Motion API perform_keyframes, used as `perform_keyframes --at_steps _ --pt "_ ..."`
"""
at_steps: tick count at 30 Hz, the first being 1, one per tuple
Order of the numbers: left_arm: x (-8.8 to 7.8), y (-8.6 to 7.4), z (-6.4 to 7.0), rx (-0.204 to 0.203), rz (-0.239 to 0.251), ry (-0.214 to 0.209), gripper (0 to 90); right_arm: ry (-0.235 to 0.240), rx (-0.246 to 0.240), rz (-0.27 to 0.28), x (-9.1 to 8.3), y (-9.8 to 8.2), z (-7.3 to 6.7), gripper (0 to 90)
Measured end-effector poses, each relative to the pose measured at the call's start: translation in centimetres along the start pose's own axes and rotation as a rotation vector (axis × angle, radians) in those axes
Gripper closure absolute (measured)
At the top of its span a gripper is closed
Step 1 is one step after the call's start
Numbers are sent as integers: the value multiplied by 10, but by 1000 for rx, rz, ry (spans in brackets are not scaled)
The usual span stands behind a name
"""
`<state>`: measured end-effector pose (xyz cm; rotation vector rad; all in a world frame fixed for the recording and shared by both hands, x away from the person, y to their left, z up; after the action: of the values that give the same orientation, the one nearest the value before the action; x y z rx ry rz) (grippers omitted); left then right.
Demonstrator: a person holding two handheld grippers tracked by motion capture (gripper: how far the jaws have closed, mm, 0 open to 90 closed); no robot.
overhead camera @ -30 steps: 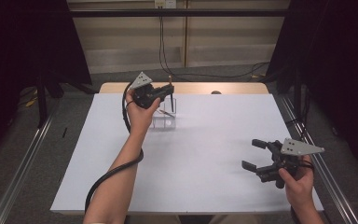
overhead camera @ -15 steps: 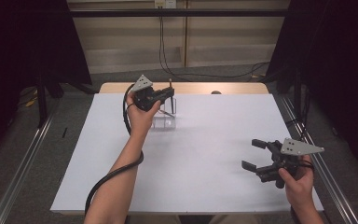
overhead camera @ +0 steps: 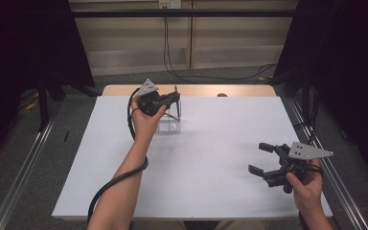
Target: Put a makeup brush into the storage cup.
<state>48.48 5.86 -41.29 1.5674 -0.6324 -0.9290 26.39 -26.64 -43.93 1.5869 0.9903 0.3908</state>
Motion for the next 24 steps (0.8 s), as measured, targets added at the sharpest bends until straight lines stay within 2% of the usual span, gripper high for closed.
perform_keyframes --at_steps 5,10,12,13,15,17,19,24 --pt "-1 -1 0 4 -7 -4 825 -3 -1 4 0 0 0 74" --pt "-1 -1 0 -13 4 -9 818 1 -2 0 0 0 -1 74" --pt "-1 0 -1 -40 12 -1 671 3 -1 3 0 1 -1 74" --pt "-1 1 -1 -37 4 -1 504 1 -3 3 0 1 -1 74" --pt "-1 0 0 -39 -2 -24 438 1 -1 5 0 1 -1 74" --pt "-3 0 0 -38 -4 -28 323 1 0 6 0 1 0 74" --pt "-5 1 -1 -44 -1 -28 247 1 0 5 0 1 0 74" --pt "-10 3 -3 -53 9 -28 148 3 -3 2 0 1 -1 74"
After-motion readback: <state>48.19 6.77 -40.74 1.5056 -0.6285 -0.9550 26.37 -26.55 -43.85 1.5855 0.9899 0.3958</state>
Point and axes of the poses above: each handheld gripper's, and its own axes: x roughly forward along the jaws, y roughly out of its top, z roughly to its right, the point moved 5 cm from there along x, roughly forward along the jaws, and after that the axes turned 10 degrees about x, right-handed, at the moved point
